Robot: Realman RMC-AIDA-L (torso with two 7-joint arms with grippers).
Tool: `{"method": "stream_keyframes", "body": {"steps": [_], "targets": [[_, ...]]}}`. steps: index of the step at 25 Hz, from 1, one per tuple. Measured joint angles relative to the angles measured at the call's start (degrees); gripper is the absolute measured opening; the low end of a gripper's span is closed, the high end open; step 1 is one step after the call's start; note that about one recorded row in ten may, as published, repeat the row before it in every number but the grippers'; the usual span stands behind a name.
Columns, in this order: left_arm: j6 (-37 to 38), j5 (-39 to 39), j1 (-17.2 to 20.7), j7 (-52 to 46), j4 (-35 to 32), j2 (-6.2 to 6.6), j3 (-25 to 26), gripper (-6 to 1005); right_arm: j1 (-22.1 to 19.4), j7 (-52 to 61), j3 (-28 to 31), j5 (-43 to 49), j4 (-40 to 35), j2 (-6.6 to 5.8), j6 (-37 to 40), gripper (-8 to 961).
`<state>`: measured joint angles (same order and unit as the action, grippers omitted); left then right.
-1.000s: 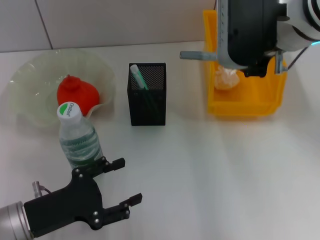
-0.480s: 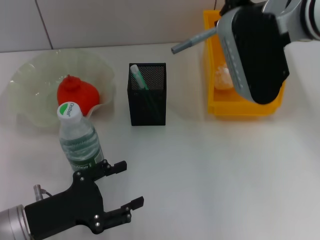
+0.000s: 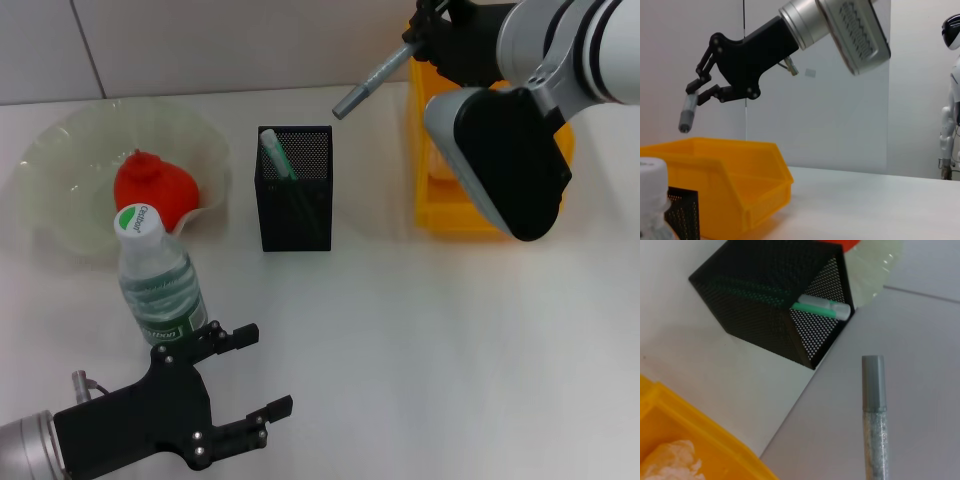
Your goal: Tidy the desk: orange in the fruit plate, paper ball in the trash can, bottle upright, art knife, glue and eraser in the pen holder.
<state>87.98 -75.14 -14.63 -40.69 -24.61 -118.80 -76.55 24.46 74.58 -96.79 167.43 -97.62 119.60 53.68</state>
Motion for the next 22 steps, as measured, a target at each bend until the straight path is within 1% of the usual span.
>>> {"method": "stream_keyframes", "body": {"steps": [2, 3, 4, 7, 8, 9, 10, 11, 13, 14, 17, 18, 22], "targets": [[0.10, 0.03, 0.01, 0.00, 0.05, -0.01, -0.01, 784, -0.31, -2.50, -0.76, 0.00, 0.94, 0.00, -2.21, 131], [0.17, 0.05, -0.13, 0.00, 0.41, -0.03, -0.01, 784, -0.48, -4.98, -1.33, 0.00, 2.45, -0.01, -5.72, 131], [0.17, 0.05, -0.13, 0.00, 0.41, -0.03, -0.01, 784, -0.48, -4.98, -1.33, 0.00, 2.45, -0.01, -5.72, 131], [0.34, 0.08, -0.68, 0.00, 1.28, -0.04, 0.13, 784, -0.47, -8.37, -2.14, -0.01, 5.42, -0.05, -10.45, 131], [0.41, 0.08, -0.81, 0.00, 1.55, -0.04, 0.29, 784, -0.38, -10.75, -3.05, 0.00, 7.44, -0.06, -13.21, 131], [0.41, 0.08, -0.81, 0.00, 1.55, -0.04, 0.29, 784, -0.38, -10.75, -3.05, 0.00, 7.44, -0.06, -13.21, 133], [0.42, 0.09, -0.81, 0.00, 1.57, -0.04, 0.30, 784, -0.37, -13.02, -4.06, 0.00, 9.69, -0.07, -16.52, 135], [0.42, 0.09, -0.83, 0.00, 1.58, -0.03, 0.29, 784, -0.37, -13.02, -4.06, 0.00, 9.69, -0.07, -16.52, 137], [0.44, 0.09, -0.96, 0.00, 1.58, -0.04, 0.24, 784, -0.11, -15.15, -5.57, 0.00, 13.19, -0.07, -21.44, 142], [0.44, 0.09, -0.96, 0.00, 1.58, -0.04, 0.24, 785, -0.11, -15.15, -5.57, 0.00, 13.19, -0.07, -21.44, 144], [0.44, 0.09, -1.22, 0.00, 1.95, -0.17, 0.20, 785, 0.43, -16.47, -6.64, 0.00, 14.91, -0.08, -23.91, 150], [0.44, 0.09, -1.45, 0.00, 2.29, -0.19, 0.21, 785, 0.81, -17.42, -7.19, 0.00, 16.11, -0.13, -25.76, 152], [0.44, 0.08, -1.52, 0.00, 2.40, -0.21, 0.22, 785, 1.29, -18.47, -8.05, 0.00, 18.10, -0.15, -28.51, 161]]}}
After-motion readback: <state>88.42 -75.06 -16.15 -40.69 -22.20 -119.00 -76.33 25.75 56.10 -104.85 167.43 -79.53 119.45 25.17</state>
